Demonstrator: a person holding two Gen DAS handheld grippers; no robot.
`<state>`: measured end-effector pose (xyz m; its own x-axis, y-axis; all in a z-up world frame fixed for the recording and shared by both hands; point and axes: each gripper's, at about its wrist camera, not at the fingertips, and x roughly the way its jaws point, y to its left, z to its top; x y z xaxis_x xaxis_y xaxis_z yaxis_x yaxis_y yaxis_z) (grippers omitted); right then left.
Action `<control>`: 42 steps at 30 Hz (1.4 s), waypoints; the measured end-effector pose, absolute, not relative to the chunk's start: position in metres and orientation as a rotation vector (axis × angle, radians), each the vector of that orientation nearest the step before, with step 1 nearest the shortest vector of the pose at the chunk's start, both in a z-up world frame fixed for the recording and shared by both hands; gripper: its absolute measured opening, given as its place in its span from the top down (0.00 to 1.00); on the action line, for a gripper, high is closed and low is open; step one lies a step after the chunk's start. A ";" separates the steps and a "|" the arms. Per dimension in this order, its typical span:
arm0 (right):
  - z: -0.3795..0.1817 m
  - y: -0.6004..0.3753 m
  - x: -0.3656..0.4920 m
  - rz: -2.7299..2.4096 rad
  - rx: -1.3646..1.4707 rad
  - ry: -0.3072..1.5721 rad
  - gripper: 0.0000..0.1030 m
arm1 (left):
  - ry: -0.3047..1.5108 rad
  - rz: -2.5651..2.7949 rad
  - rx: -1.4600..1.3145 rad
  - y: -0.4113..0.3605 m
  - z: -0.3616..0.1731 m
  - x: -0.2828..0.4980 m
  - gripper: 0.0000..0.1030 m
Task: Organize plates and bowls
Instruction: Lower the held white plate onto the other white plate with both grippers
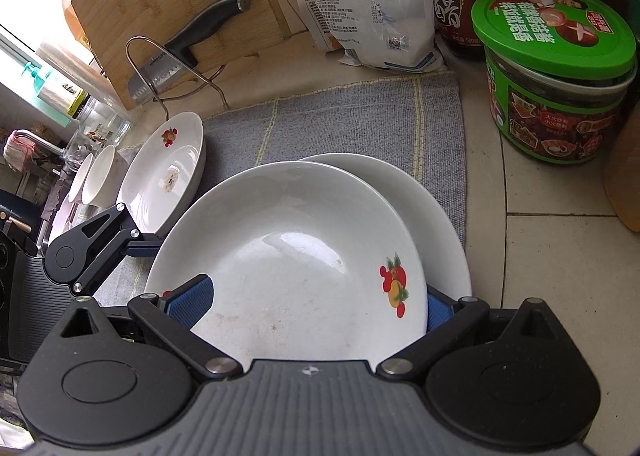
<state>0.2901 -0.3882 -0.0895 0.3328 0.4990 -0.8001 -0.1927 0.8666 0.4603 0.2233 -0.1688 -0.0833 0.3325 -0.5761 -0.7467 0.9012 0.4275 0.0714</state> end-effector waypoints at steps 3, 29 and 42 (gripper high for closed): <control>-0.089 -0.388 0.290 0.458 0.302 1.150 0.00 | 0.708 -1.024 0.535 -0.168 -0.082 0.221 0.02; -0.075 -0.387 0.282 0.346 0.246 1.161 0.00 | 0.703 -1.000 0.522 -0.169 -0.081 0.223 0.01; -0.070 -0.374 0.280 0.280 0.153 1.175 0.00 | 0.697 -0.972 0.500 -0.162 -0.079 0.218 0.01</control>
